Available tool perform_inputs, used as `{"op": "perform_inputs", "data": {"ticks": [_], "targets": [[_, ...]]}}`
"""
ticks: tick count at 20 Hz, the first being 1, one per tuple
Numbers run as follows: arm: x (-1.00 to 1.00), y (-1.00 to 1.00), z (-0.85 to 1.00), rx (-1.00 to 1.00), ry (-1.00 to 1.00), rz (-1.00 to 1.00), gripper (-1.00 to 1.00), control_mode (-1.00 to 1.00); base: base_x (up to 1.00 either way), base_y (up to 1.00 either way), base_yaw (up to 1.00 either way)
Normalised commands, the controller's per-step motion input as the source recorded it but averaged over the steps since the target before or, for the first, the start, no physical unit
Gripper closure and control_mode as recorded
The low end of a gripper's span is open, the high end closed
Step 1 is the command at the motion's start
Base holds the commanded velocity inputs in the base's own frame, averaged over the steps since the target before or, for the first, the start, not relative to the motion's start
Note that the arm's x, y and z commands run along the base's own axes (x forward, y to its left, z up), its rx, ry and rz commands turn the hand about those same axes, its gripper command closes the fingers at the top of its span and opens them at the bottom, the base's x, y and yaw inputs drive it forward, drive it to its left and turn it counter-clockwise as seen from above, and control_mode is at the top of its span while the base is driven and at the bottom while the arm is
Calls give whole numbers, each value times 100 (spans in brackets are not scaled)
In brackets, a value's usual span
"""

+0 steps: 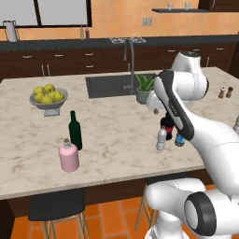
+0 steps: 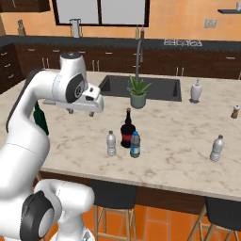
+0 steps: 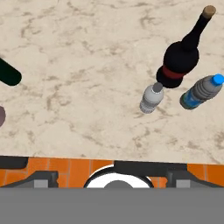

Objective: Move the plastic bottles in the middle to the plastics group, and the glass bottles in the middle to the glass group.

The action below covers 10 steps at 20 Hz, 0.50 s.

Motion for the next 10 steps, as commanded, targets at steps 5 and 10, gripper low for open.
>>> {"op": "perform_inputs", "data": {"ticks": [5,10], "targets": [[0,-2,-2,0,3,-8,-100,-100,0,0,0],[0,-5,0,-3,-2,-9,-100,-100,0,0,0]]}}
